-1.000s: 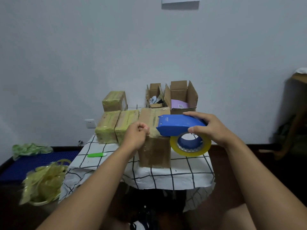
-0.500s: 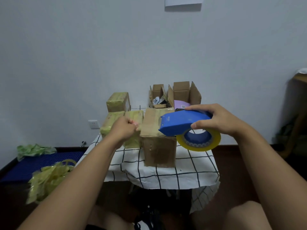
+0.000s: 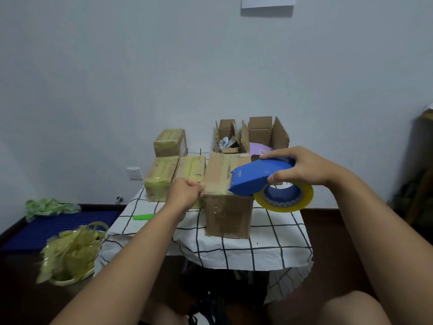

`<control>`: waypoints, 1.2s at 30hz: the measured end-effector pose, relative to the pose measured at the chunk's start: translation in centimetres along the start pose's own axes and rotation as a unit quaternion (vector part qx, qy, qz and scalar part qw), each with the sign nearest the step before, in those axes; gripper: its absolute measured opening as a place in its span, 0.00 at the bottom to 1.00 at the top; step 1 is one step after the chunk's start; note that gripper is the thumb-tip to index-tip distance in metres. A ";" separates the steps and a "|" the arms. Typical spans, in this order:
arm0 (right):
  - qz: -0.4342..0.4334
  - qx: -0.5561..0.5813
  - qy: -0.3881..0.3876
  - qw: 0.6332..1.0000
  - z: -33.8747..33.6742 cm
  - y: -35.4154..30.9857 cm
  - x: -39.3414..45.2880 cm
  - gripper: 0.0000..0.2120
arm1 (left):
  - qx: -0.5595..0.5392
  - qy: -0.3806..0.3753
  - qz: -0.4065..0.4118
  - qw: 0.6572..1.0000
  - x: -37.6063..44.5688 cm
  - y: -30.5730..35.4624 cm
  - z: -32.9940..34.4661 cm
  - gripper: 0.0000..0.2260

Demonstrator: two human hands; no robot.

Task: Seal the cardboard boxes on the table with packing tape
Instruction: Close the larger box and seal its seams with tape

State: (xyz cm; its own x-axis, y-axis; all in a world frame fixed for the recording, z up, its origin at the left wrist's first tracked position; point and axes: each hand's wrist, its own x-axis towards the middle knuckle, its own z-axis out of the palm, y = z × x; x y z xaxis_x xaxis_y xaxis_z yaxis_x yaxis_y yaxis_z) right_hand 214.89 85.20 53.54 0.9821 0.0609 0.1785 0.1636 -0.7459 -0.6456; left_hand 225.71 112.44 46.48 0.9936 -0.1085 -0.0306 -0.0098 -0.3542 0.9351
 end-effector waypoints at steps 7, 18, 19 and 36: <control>-0.002 -0.029 -0.011 1.000 0.4 0.1 0.3 0.27 | 0.011 0.009 -0.009 1.000 0.7 -0.6 0.5 0.10; -0.005 -0.019 -0.016 1.000 0.7 0.7 0.1 0.25 | 0.006 -0.046 -0.072 0.996 0.4 -0.6 0.0 0.09; -0.004 -0.016 -0.016 1.000 0.8 0.7 0.1 0.25 | 0.002 -0.058 -0.087 0.995 0.4 -0.4 -0.1 0.08; -0.002 -0.013 0.001 1.000 1.2 1.4 -0.3 0.27 | 0.359 -0.029 0.371 0.856 -2.5 -2.3 1.6 0.21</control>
State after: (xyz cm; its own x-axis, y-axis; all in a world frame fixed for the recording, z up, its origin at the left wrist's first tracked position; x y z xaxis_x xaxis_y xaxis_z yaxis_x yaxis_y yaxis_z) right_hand 214.95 84.96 51.66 0.9813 0.0626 0.1821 0.1647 -0.7629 -0.6252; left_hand 223.12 112.05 43.81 0.6766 -0.5894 0.4414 -0.7232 -0.6446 0.2478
